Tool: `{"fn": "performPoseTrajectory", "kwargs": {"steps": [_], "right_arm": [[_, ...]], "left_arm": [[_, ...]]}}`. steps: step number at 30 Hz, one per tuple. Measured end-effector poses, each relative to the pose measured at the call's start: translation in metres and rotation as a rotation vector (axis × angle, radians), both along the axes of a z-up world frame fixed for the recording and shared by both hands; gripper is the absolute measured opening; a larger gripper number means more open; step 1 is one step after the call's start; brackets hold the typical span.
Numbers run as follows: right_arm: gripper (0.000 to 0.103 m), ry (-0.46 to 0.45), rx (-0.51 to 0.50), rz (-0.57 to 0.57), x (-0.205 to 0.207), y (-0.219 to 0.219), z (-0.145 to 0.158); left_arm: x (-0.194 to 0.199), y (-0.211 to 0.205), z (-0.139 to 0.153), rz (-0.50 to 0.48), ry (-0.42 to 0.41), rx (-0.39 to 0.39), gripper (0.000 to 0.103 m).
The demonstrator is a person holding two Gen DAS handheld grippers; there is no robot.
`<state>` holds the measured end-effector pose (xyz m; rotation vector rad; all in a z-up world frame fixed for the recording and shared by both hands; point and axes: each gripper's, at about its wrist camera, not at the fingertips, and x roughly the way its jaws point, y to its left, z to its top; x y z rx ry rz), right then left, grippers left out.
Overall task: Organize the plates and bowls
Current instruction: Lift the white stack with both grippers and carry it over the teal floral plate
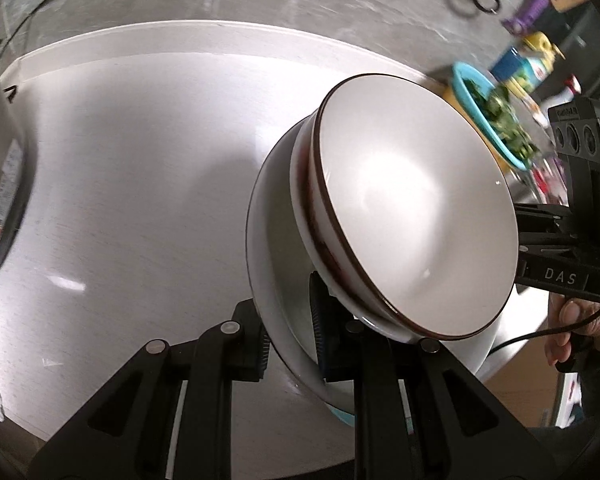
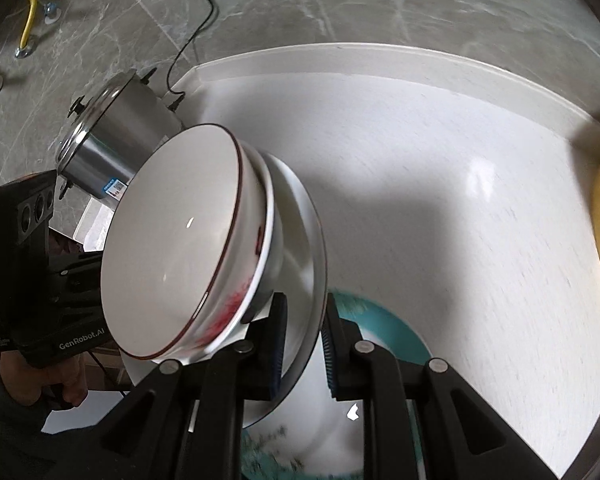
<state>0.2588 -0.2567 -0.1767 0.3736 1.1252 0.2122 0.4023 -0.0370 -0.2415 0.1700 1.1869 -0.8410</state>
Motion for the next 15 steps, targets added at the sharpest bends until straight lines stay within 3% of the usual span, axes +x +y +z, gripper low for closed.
{"fn": "performPoseTrajectory", "kwargs": {"steps": [6, 15], "right_arm": [[0.019, 0.038, 0.004, -0.033, -0.036, -0.018, -0.013], [0.019, 0.092, 0.033, -0.051, -0.061, -0.030, -0.046]], "left_arm": [[-0.046, -0.017, -0.016, -0.070, 0.040, 0.020, 0.016], [-0.078, -0.033, -0.054, -0.100, 0.090, 0.065, 0.016]]}}
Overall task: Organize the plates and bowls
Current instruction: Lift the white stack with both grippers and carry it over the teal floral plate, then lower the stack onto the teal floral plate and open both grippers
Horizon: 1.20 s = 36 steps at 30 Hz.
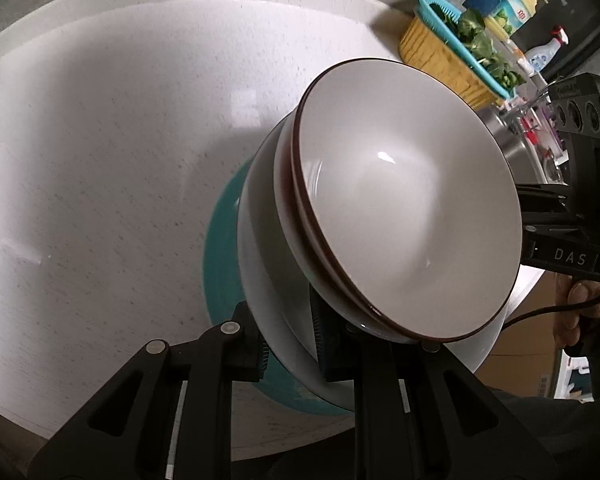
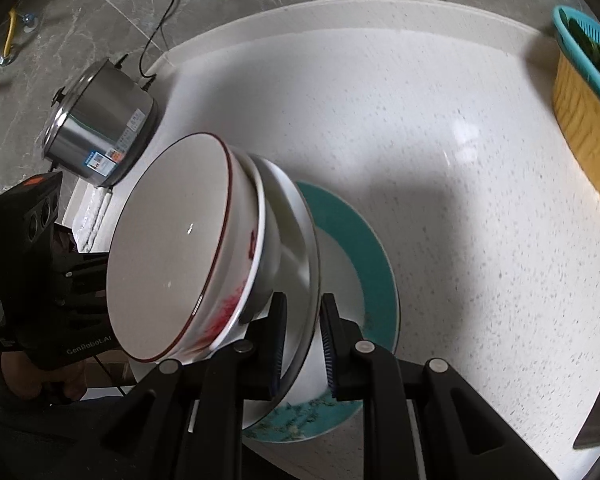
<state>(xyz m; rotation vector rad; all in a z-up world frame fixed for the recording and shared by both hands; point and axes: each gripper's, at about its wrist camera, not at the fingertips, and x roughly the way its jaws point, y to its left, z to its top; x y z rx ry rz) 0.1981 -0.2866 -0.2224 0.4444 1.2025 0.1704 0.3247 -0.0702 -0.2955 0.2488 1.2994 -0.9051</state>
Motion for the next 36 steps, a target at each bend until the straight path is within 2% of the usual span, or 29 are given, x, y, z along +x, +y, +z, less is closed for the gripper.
{"fn": "performPoseTrajectory", "kwargs": {"steps": [19, 36], "right_arm": [[0.019, 0.025, 0.034, 0.012, -0.003, 0.001, -0.030], [0.019, 0.004, 0.041, 0.019, -0.008, 0.004, -0.035]], "left_arm": [[0.007, -0.029, -0.023, 0.009, 0.013, 0.046, 0.015], [0.004, -0.022, -0.024, 0.012, -0.027, 0.049, 0.016]]}}
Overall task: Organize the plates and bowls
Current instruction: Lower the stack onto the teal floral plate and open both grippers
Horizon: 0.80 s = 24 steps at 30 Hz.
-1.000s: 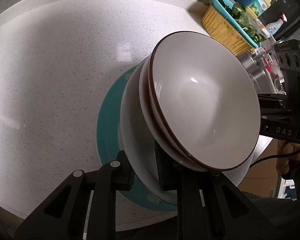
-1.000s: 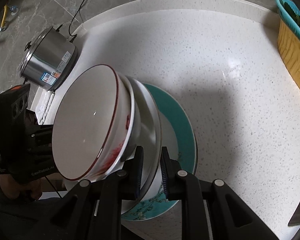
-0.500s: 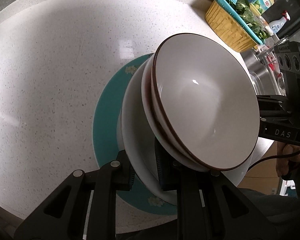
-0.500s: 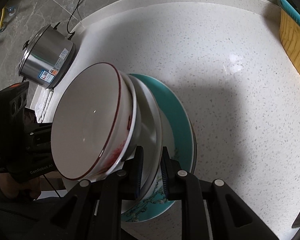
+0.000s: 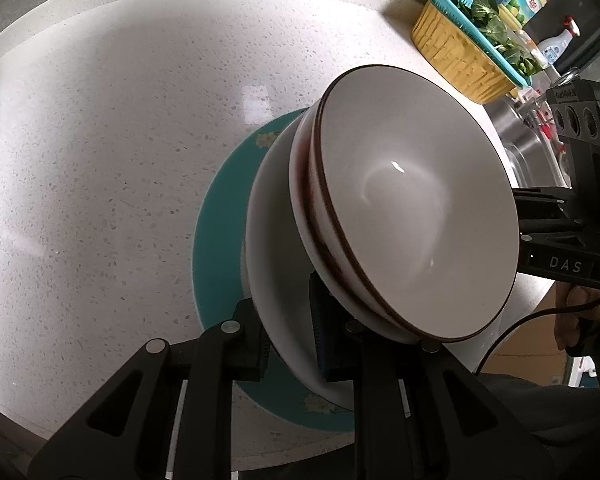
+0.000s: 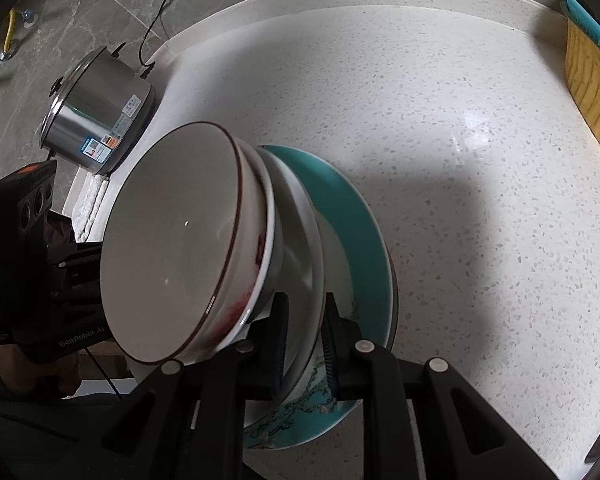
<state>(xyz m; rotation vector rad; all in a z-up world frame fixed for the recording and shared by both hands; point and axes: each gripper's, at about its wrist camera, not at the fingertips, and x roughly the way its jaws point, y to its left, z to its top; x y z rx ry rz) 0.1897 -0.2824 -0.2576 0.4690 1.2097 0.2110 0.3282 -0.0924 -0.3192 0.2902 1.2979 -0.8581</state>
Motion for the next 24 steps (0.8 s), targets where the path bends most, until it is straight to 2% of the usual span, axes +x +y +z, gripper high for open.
{"fn": "performPoseTrajectory", "kwargs": {"steps": [14, 15, 16, 17, 20, 24], "right_arm": [[0.021, -0.005, -0.007, 0.045, -0.001, 0.006, 0.001], [0.023, -0.003, -0.009, 0.045, -0.001, 0.005, 0.001], [0.028, -0.003, -0.013, 0.043, -0.001, 0.004, 0.001], [0.029, -0.004, -0.016, 0.039, -0.001, 0.002, 0.001], [0.029, -0.007, 0.007, 0.045, -0.002, -0.001, 0.001], [0.031, -0.010, 0.013, 0.072, -0.003, -0.001, 0.003]], "left_arm": [[-0.004, 0.010, 0.001, 0.071, -0.009, 0.007, 0.017], [-0.003, 0.012, 0.001, 0.079, -0.009, 0.007, 0.018], [-0.002, 0.014, 0.002, 0.094, -0.011, 0.008, 0.023], [0.000, 0.015, 0.003, 0.105, -0.011, 0.007, 0.028], [0.001, 0.023, 0.007, 0.143, -0.009, -0.021, 0.033], [-0.003, 0.031, 0.013, 0.169, -0.022, -0.021, 0.035]]}}
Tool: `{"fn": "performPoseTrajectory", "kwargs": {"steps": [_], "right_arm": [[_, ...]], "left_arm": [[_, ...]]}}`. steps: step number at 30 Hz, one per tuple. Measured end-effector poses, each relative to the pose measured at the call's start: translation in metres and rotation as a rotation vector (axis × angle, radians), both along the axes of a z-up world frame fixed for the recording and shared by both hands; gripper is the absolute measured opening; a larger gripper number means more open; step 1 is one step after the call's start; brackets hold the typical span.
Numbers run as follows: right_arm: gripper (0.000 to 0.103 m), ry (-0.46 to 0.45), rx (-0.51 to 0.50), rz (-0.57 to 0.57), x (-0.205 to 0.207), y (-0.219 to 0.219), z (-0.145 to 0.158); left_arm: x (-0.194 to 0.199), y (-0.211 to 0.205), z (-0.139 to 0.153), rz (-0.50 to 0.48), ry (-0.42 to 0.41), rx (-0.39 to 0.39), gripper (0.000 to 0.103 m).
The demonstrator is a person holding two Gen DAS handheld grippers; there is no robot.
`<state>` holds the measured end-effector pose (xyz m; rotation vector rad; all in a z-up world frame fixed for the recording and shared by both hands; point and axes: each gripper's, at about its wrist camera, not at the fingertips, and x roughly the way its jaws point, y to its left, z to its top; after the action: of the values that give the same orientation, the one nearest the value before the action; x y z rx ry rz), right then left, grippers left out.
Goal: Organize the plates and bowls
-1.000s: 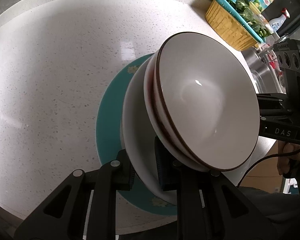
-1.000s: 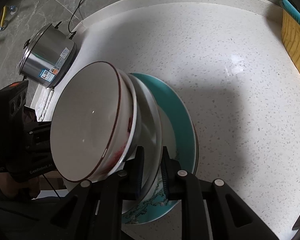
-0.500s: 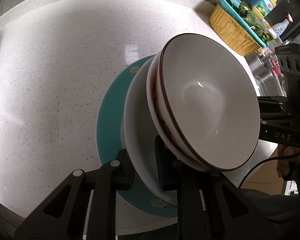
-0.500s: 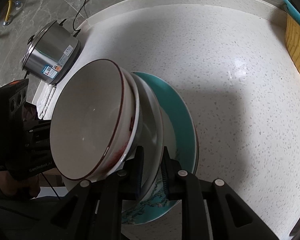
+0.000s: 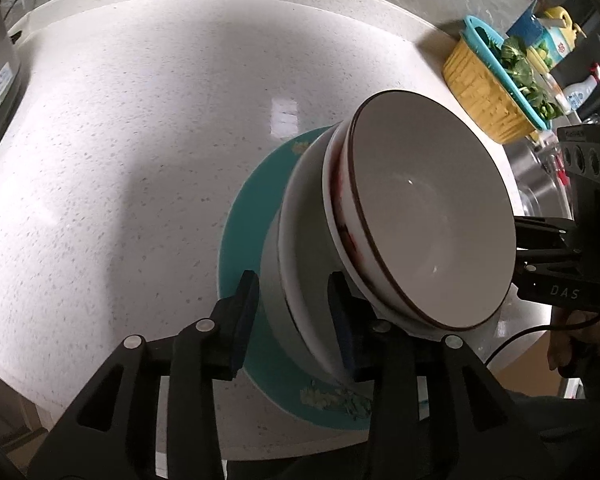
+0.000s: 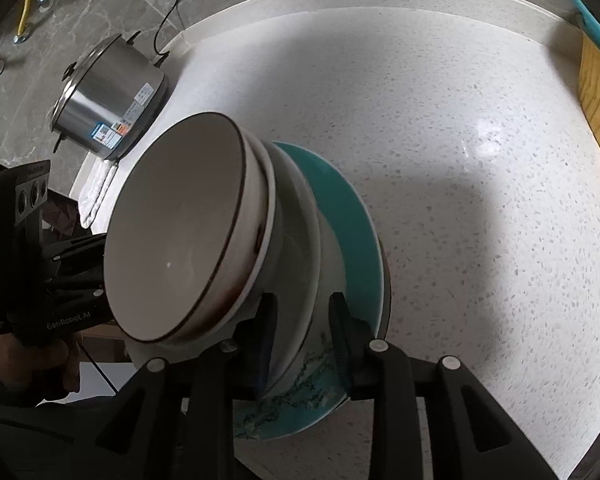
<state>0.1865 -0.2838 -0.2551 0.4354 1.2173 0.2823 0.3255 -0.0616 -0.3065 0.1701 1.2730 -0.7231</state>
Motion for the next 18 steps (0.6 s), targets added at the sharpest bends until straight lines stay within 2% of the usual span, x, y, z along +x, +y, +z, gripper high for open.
{"fn": "performPoseTrajectory", "kwargs": {"steps": [3, 6, 8, 9, 10, 11, 12, 13, 15, 18], "right_arm": [[0.032, 0.000, 0.014, 0.024, -0.001, -0.003, 0.002], [0.041, -0.002, -0.011, 0.042, -0.003, -0.004, 0.007], [0.045, -0.005, -0.002, 0.047, -0.007, -0.008, 0.012], [0.049, -0.013, 0.004, 0.043, -0.009, -0.011, 0.016], [0.058, -0.021, 0.006, 0.036, -0.012, -0.014, 0.020], [0.065, -0.031, -0.001, 0.023, -0.016, -0.018, 0.024], [0.079, -0.050, 0.009, 0.006, -0.021, -0.023, 0.030], [0.085, -0.070, 0.028, -0.014, -0.026, -0.027, 0.035], [0.085, -0.106, 0.041, -0.054, -0.036, -0.038, 0.046], [0.085, -0.167, 0.009, -0.112, -0.052, -0.046, 0.063]], "left_arm": [[-0.007, 0.009, 0.006, 0.024, -0.002, -0.006, 0.039], [-0.013, 0.019, 0.016, 0.050, -0.020, -0.002, 0.046], [-0.016, 0.025, 0.022, 0.079, -0.040, 0.026, 0.079], [-0.018, 0.031, 0.026, 0.091, -0.038, 0.023, 0.083], [-0.019, 0.037, 0.028, 0.101, -0.032, 0.012, 0.090], [-0.020, 0.047, 0.032, 0.116, -0.030, -0.026, 0.101], [-0.020, 0.052, 0.034, 0.126, -0.031, -0.039, 0.103], [-0.020, 0.059, 0.039, 0.144, -0.044, -0.048, 0.103], [-0.020, 0.070, 0.048, 0.163, -0.074, -0.070, 0.103], [-0.025, 0.088, 0.067, 0.189, -0.129, -0.100, 0.103]]}}
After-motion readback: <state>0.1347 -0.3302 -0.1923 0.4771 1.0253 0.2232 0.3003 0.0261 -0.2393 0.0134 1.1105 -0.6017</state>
